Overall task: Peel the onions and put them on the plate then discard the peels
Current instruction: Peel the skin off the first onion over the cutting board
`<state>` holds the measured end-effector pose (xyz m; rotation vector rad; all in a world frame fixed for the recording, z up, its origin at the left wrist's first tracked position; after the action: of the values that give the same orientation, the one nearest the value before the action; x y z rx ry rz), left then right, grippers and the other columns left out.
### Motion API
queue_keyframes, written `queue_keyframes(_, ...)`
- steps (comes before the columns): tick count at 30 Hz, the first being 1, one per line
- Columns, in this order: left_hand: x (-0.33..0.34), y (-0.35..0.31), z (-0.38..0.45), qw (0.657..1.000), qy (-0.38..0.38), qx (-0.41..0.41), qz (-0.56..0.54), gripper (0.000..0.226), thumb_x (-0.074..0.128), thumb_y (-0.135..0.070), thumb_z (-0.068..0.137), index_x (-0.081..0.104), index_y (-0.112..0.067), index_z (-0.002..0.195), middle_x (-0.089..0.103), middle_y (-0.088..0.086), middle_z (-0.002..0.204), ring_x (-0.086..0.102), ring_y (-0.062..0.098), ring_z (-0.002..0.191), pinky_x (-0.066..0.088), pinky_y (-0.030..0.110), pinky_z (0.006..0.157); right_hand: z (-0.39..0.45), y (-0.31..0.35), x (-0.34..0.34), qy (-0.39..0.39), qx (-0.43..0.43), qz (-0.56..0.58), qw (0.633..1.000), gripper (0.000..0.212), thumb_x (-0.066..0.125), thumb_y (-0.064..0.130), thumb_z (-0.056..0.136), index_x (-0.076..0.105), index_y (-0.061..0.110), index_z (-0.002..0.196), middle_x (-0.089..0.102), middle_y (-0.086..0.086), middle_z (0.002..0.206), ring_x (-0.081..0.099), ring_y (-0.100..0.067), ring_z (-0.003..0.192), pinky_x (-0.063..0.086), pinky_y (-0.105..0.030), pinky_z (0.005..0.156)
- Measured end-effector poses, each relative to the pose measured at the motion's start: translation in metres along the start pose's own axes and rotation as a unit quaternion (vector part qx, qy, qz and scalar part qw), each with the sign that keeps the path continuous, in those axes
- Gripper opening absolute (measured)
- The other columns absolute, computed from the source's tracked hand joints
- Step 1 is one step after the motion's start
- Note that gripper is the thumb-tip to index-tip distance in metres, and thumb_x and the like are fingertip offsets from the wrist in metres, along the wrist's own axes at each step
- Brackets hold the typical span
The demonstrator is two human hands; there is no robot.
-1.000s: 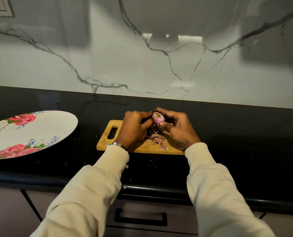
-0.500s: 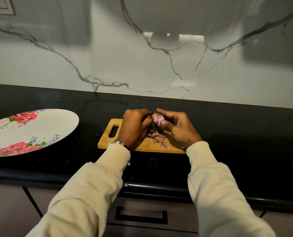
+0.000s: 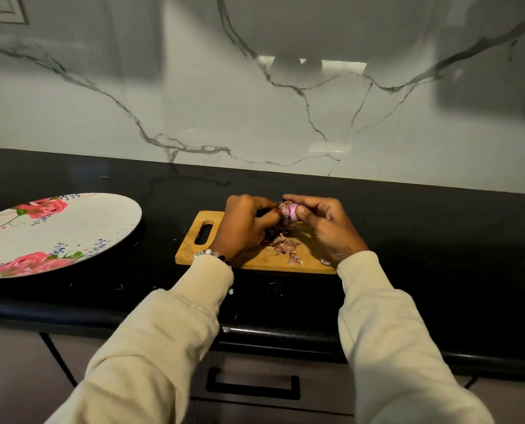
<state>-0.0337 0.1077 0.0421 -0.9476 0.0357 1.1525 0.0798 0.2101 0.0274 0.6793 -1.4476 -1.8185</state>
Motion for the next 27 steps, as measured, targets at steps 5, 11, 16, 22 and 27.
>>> queue_keyframes(5,-0.001,0.001,0.0,0.999,-0.013,0.024,0.047,0.015,0.069,-0.014,0.087,0.076,-0.006,0.098,0.075,0.009,0.081,0.067,0.015,0.072,0.054,0.027,0.067,0.001,-0.001,0.002,0.002,-0.004,-0.009,1.0,0.03,0.046,-0.002,0.1,0.062,-0.004,0.125,0.067,-0.021,0.118,0.067,-0.028,0.106,0.059,-0.03,0.083)
queue_keyframes(11,-0.004,-0.005,0.0,0.999,-0.034,0.007,-0.024,0.019,0.067,-0.008,0.089,0.075,-0.008,0.107,0.075,0.004,0.095,0.069,0.008,0.082,0.054,0.015,0.075,0.009,-0.004,-0.006,-0.051,0.011,0.09,0.995,0.027,0.043,0.006,0.103,0.069,0.0,0.105,0.072,-0.017,0.1,0.067,-0.034,0.1,0.054,-0.05,0.089)
queue_keyframes(16,-0.005,-0.009,-0.004,0.995,-0.046,-0.006,-0.087,0.02,0.074,-0.012,0.083,0.076,-0.008,0.103,0.075,-0.003,0.092,0.068,-0.003,0.081,0.053,0.013,0.075,0.008,-0.002,-0.007,-0.06,0.019,0.107,0.992,0.026,0.046,0.008,0.102,0.069,0.0,0.094,0.073,-0.013,0.085,0.07,-0.023,0.081,0.06,-0.036,0.073)
queue_keyframes(22,-0.004,-0.003,-0.003,0.997,-0.043,-0.026,-0.058,0.023,0.075,-0.019,0.084,0.076,-0.01,0.105,0.076,-0.001,0.094,0.07,0.0,0.083,0.058,0.022,0.076,0.007,-0.004,-0.008,-0.061,0.022,0.078,0.995,0.022,0.054,0.009,0.099,0.073,0.002,0.091,0.074,-0.015,0.084,0.067,-0.024,0.073,0.056,-0.029,0.06)
queue_keyframes(27,-0.004,-0.008,-0.005,0.995,-0.04,-0.035,-0.088,0.025,0.077,-0.023,0.082,0.076,-0.009,0.103,0.074,-0.008,0.088,0.068,-0.006,0.077,0.05,0.009,0.065,0.007,-0.004,-0.007,-0.05,0.011,0.088,0.995,0.017,0.069,0.017,0.084,0.076,0.002,0.082,0.074,-0.017,0.083,0.066,-0.034,0.087,0.054,-0.046,0.086)
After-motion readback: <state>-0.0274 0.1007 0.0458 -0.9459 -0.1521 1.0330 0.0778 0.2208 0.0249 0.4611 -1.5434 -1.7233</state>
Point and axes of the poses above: each hand's wrist, its own z-axis towards the middle knuckle, its own x-axis out of the palm, y = z × x, the point moved 6 cm from there along z, towards the middle knuckle
